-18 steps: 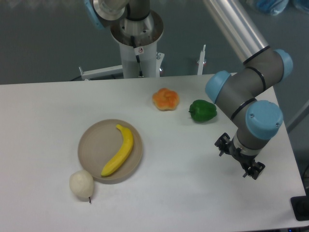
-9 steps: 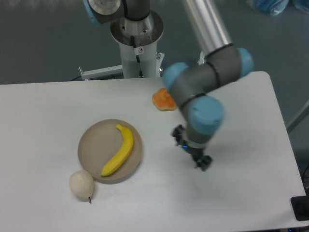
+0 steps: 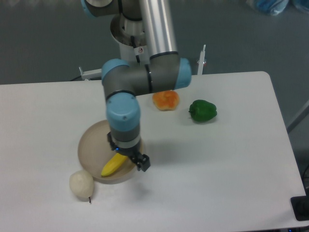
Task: Pick up the banana from the plate
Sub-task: 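Lower the gripper and close it around the banana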
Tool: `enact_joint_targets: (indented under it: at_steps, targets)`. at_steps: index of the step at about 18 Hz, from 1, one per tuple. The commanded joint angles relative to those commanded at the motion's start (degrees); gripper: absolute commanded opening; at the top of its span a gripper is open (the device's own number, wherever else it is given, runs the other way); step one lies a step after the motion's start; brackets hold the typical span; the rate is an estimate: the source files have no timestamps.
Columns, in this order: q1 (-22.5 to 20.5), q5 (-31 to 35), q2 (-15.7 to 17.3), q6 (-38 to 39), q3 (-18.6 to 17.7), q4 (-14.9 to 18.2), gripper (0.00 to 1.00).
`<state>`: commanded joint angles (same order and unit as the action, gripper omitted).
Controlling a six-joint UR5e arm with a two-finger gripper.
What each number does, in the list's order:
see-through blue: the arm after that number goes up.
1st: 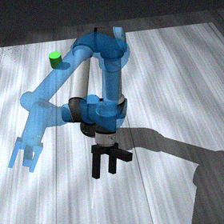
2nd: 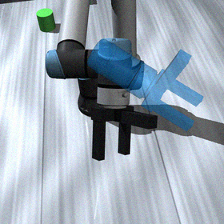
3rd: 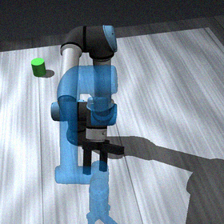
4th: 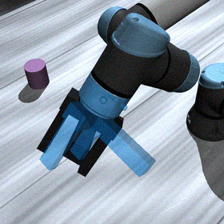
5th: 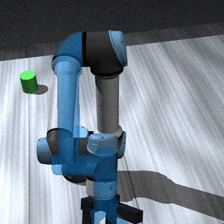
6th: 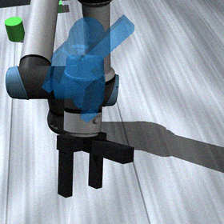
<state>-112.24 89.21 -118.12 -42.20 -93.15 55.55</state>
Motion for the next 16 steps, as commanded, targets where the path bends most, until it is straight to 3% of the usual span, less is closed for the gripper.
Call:
enact_joint_targets:
  at_steps: [4,10,11,16]
  targets:
    - [0.4,0.3,-0.8,0.8,-2.7,-1.8,1.0]
    - [0.9,0.0,-2.5,1.9,-3.2,-2.7,1.0]
    - [1.1,0.0,-2.7,2.2,-3.2,-3.3,0.96]
    - [1.1,-0.1,-3.1,2.4,-3.1,-3.3,0.23]
